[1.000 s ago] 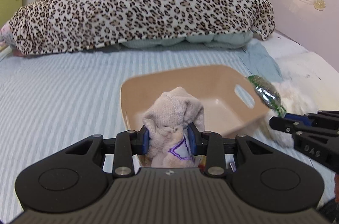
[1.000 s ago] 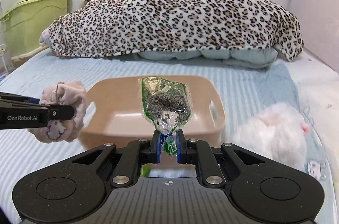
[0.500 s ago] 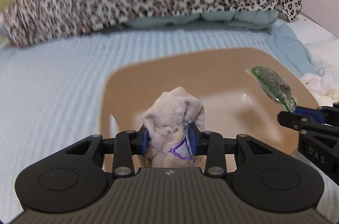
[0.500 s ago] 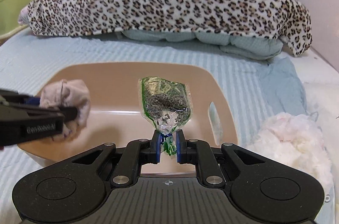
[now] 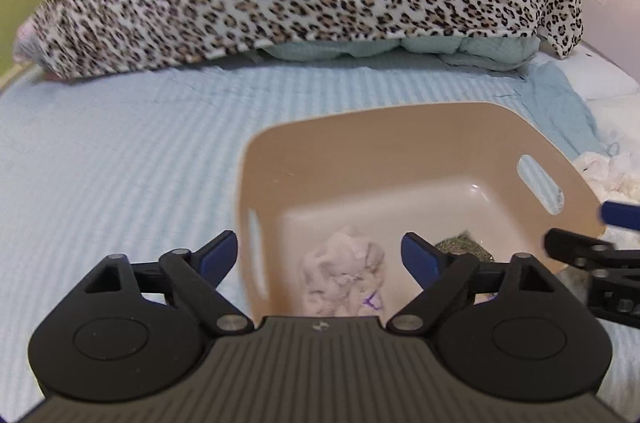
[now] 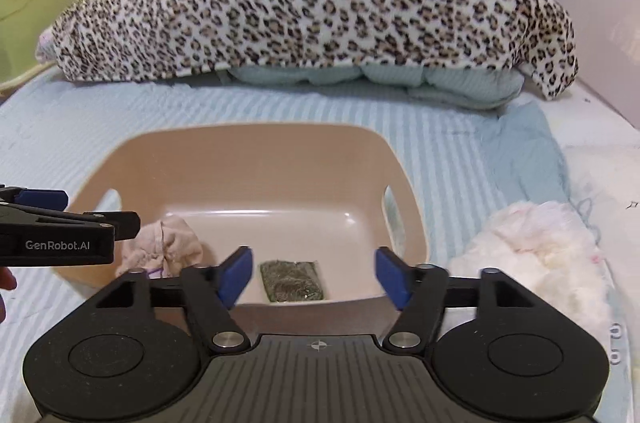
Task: Organize objects
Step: 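Carry both items over the basket and open both tools to drop them, then grasp the Hello Kitty plush with the left tool while the right tool grasps the blue tissue pack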
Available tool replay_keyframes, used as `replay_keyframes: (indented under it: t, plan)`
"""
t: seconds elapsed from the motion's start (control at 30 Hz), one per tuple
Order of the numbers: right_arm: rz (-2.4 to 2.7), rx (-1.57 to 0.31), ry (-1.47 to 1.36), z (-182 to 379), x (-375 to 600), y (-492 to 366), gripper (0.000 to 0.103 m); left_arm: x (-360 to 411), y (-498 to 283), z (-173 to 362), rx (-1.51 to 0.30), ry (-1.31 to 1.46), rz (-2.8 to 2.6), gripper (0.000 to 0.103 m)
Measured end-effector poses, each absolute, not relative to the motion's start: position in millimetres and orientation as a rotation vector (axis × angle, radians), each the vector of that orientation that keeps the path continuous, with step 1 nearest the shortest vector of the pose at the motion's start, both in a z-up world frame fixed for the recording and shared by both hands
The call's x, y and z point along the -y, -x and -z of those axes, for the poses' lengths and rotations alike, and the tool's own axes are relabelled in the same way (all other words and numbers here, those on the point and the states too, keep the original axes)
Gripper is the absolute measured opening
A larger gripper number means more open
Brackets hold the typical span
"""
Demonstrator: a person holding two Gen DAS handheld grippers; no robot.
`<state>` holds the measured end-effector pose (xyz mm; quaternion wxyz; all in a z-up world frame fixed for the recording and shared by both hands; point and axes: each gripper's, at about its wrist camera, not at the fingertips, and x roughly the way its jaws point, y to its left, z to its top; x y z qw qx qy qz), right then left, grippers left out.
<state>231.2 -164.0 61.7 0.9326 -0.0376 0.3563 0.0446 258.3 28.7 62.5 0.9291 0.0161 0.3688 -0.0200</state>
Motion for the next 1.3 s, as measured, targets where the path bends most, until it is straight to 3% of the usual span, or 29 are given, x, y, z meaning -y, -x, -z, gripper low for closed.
replay_keyframes:
  t: [0.1, 0.3, 0.5, 1.3]
  plan:
    - [-0.103, -0.719, 0.073, -72.9, 166.5, -217.1, 0.093, -33.8, -244.9, -73.9, -0.746, -0.045, 0.046, 0.09]
    - [-0.114, -0.717, 0.082, -81.7, 172.7, -187.3, 0.098, -48.0, -215.9, -84.3, -0.746, -0.048, 0.049, 0.091]
    - [-0.111, -0.786, 0.049, -66.9, 186.5, -171.4, 0.103, -59.4, -196.5, -62.5, -0.818, -0.046, 0.058, 0.091]
    - [-0.049, -1.071, 0.049, 35.7, 210.5, -182.4, 0.103, -50.4, -211.4, 27.6, -0.906, -0.155, 0.273, 0.091]
